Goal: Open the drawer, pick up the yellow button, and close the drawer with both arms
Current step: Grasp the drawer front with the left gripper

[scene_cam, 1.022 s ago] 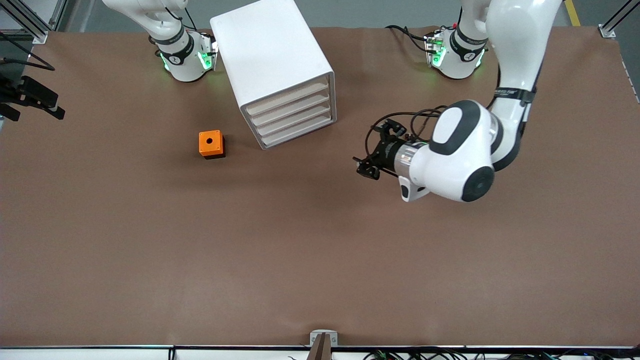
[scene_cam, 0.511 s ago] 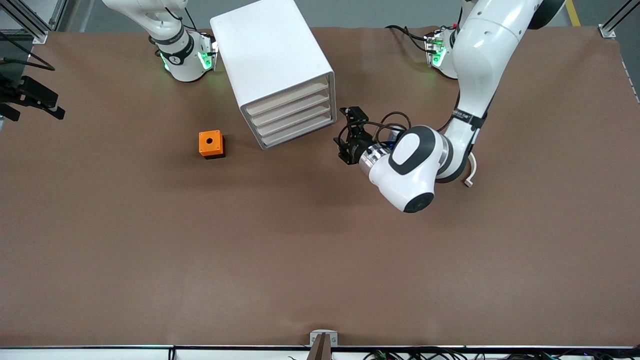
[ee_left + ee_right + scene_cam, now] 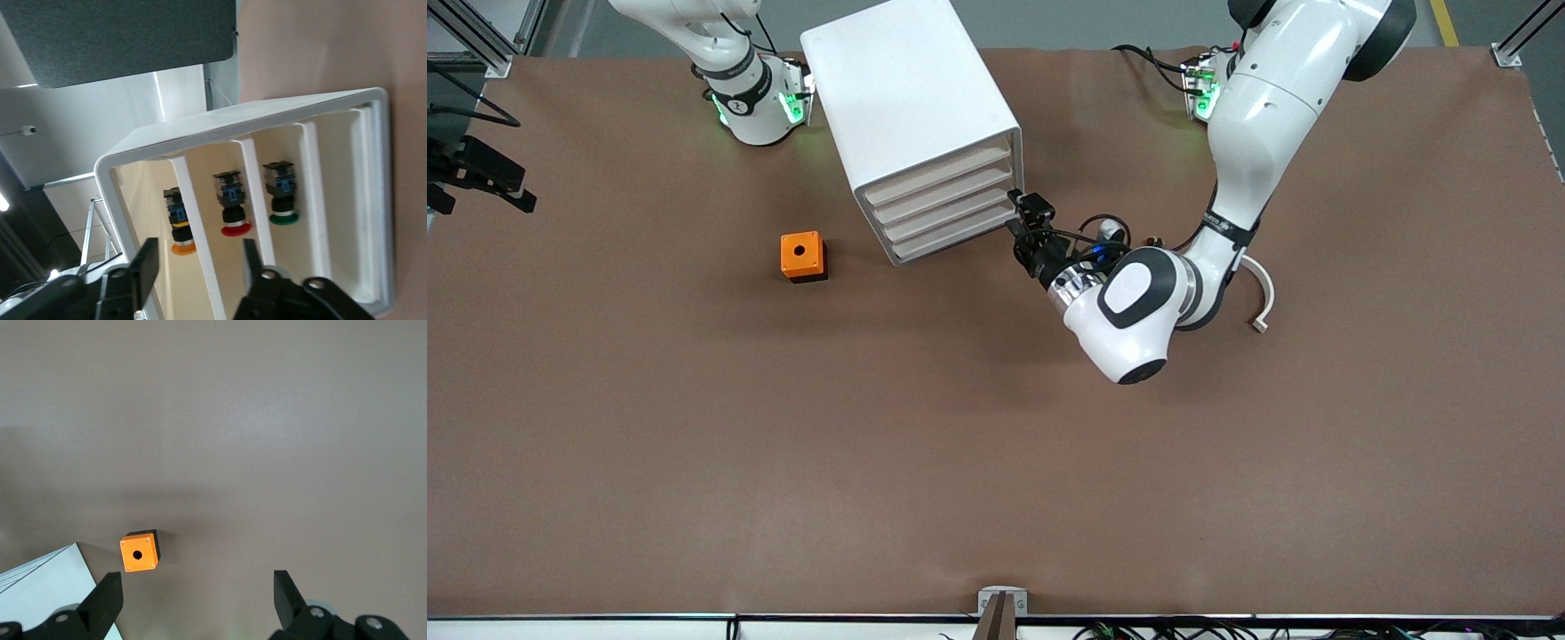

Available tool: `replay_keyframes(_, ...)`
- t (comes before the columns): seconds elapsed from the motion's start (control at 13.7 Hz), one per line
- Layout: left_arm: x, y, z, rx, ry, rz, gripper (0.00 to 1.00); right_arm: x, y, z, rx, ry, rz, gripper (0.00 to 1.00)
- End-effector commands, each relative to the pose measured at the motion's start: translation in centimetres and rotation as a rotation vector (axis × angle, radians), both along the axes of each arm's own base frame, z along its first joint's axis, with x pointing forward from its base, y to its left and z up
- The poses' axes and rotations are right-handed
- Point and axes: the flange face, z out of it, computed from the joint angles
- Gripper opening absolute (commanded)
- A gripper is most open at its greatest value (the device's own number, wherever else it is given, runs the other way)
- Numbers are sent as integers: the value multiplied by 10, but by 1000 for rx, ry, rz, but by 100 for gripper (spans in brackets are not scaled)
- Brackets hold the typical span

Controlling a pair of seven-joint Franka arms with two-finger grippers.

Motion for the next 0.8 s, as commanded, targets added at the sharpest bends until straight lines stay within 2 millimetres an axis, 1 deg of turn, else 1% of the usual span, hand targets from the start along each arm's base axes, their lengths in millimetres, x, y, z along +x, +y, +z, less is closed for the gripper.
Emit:
replay_keyframes(0.0,-14,-17,-5,14,75,-21,50,-5,-3,5,-10,-2,-7,100)
replay_keyframes(0.15,-25,-24,-13,40,102,-35,50,-5,-2,4,-8,4,-7,100)
replay_keyframes(0.29,-35,-31,-16,55,130,-46,50,-5,0,6,-4,-1,-3,100)
replay_keyframes(0.51,-60,-47,-18,86,161,-96,50,-5,5,7,0,-3,5,100)
replay_keyframes(0.66,-74,-53,-23,110,183,-119,47,-5,5,6,0,-1,6,100)
replay_keyframes(0.73,-77,-56,-24,116,184,-125,45,-5,5,6,0,-1,5,100)
